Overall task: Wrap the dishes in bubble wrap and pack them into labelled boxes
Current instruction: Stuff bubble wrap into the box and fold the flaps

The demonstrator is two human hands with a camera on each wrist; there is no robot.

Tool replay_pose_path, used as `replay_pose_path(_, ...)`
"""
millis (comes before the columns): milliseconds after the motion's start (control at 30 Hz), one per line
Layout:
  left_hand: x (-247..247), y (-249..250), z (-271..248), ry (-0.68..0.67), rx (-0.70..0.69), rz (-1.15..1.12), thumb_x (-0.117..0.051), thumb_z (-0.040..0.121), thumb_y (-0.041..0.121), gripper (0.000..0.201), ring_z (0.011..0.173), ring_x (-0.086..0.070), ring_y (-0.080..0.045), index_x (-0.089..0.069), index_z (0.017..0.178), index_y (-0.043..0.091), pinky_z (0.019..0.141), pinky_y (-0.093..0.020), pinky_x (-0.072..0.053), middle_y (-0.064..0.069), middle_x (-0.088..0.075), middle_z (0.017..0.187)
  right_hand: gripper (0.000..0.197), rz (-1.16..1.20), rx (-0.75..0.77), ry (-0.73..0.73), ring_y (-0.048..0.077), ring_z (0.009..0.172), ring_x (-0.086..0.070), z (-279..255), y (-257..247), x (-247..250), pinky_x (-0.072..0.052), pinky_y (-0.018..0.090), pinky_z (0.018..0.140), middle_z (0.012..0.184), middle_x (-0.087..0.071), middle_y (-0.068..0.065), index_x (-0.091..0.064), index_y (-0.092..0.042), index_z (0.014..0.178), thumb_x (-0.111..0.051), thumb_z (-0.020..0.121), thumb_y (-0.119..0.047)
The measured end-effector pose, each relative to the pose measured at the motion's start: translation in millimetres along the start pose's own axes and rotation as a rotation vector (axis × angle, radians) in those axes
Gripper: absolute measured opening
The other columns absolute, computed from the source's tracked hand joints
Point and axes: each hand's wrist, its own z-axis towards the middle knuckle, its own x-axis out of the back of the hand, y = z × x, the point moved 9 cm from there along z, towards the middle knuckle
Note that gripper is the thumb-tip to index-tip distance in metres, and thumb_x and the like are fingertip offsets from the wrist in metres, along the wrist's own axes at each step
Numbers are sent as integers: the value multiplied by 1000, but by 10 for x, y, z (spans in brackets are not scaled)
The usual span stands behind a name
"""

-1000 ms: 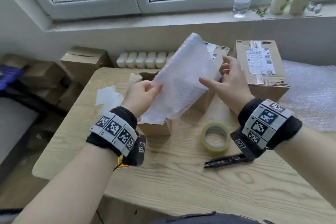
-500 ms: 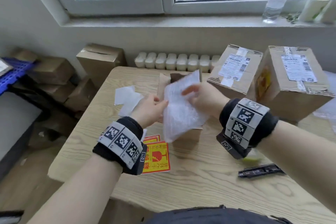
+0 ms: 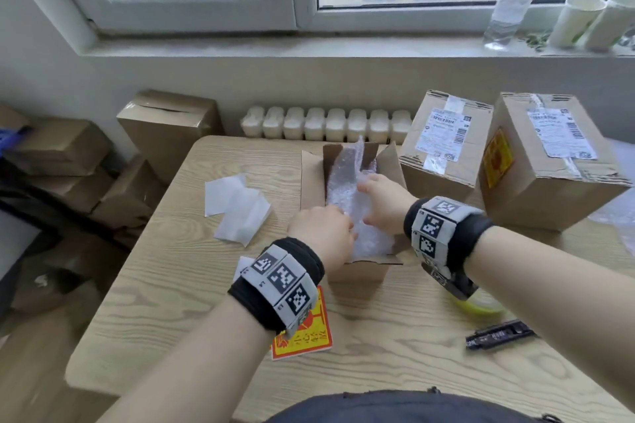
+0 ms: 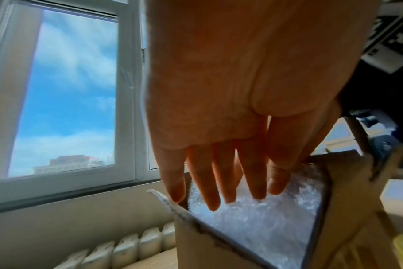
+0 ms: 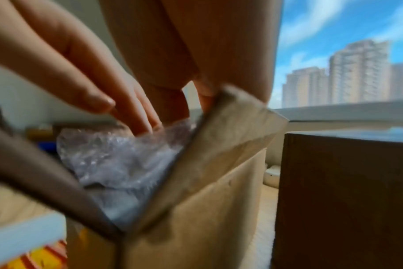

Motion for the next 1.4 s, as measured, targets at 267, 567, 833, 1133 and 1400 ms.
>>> replay_pose_path(267, -352, 248, -6, -279, -75, 313, -22, 101, 31, 39, 113, -53, -29, -50, 127, 26, 100, -46, -28, -6, -58, 119, 36, -328, 132, 306, 30, 138, -8, -246, -203, 152, -11, 39, 114, 154, -4, 12, -49, -8, 119, -46, 84, -1)
replay_pose_path(567, -69, 105, 138, -150, 9, 199, -33, 97, 28, 36, 113, -55, -24, -63, 114, 18, 100, -36, -32, -5, -61, 120, 58, -558, 32, -64, 24, 146, 4, 15, 151, -423, 11, 47, 116, 159, -3, 11, -15, -10, 150, -30, 98, -33)
replay_pose_path(833, -165, -158, 623, -269, 16, 333, -43, 95, 38, 51, 144, -14, -21, -33, 144, 30, 115, -51, -7, -2, -26, 154, 63, -514, 98, -74, 20, 146, 2, 20, 80, -399, 12, 46, 116, 159, -4, 5, -21, -17, 149, -31, 96, -48)
replay_pose_path(1133, 22, -195, 531, -156, -23, 102, -39, 98, 37, 41, 138, -30, -18, -48, 137, 29, 115, -48, -9, 2, -41, 146, 93, -286, 208, -255, 18, 146, -1, -446, 67, -328, 11, 38, 116, 154, -25, 4, -35, -21, 145, -53, 71, -76)
replay_pose_path(1400, 385, -283, 403, 95, 75, -101, -46, 97, 32, 58, 145, -13, -28, -23, 148, 18, 116, -41, -16, -8, -10, 158, 59, -359, 206, -295, 13, 139, -28, -260, 9, -404, 6, 39, 116, 134, -53, -2, -49, -21, 135, -36, 91, -59)
